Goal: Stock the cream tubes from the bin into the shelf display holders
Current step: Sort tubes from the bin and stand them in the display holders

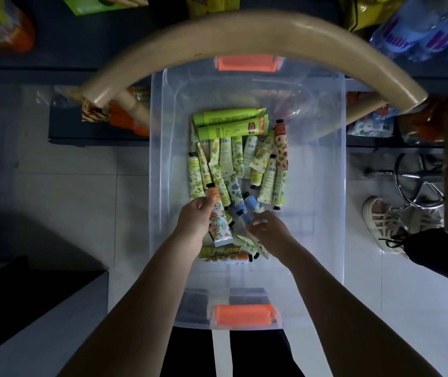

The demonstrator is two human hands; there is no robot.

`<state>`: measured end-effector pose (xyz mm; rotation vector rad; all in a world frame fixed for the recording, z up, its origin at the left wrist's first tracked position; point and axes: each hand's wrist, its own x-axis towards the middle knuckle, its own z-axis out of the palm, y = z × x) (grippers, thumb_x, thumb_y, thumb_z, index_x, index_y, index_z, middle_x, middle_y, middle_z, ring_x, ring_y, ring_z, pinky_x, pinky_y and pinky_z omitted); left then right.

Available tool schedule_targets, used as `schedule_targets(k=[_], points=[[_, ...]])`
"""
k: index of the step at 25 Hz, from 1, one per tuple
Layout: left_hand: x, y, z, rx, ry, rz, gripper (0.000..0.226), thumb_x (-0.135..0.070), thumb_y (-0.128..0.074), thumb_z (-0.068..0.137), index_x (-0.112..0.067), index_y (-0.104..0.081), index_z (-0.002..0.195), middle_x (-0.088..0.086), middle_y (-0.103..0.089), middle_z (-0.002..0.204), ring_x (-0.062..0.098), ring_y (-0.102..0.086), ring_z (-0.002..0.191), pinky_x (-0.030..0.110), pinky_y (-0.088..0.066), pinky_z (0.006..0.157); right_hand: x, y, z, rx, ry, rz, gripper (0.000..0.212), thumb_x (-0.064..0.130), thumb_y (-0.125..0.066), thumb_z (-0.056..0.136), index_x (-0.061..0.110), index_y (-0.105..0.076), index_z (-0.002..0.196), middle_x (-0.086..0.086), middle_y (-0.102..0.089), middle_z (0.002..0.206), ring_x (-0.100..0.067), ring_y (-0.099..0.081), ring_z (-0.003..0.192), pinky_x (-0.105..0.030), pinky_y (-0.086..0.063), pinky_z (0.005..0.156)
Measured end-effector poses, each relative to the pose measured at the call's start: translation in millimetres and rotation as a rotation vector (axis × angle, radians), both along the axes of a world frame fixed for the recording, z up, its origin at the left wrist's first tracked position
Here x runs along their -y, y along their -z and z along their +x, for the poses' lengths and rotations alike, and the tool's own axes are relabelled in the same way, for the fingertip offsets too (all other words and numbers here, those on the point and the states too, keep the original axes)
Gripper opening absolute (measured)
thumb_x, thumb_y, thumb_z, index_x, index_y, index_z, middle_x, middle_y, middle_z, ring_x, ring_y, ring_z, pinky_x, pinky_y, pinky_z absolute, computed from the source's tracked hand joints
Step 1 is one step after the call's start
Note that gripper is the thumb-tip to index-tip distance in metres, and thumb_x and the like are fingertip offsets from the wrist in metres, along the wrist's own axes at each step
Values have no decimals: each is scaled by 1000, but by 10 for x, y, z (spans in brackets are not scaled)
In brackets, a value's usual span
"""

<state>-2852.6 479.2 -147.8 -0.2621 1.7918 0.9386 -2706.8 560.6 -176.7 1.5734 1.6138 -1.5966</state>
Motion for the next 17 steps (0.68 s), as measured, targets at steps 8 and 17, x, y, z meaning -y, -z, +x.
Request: schedule_targets(k=[8, 17], points=[[-271, -1029, -368, -32, -118, 249, 18, -31, -54, 92, -20, -58, 78, 4, -58, 79, 18, -52, 69, 30, -43, 72, -320, -1234, -375, -257, 356, 45, 10, 20, -64, 88, 16, -56, 88, -10, -54, 66, -18, -47, 38, -17, -27, 39], [-457, -3088, -1062, -102, -159, 659, 16, -27, -54, 92, -14, -58, 84, 6, -63, 85, 16, -60, 76, 30, -51, 69, -715, -3319, -970, -710, 422, 248, 24, 4, -70, 80, 10, -62, 101, -8, -64, 79, -11, -60, 47, -24, -46, 51]])
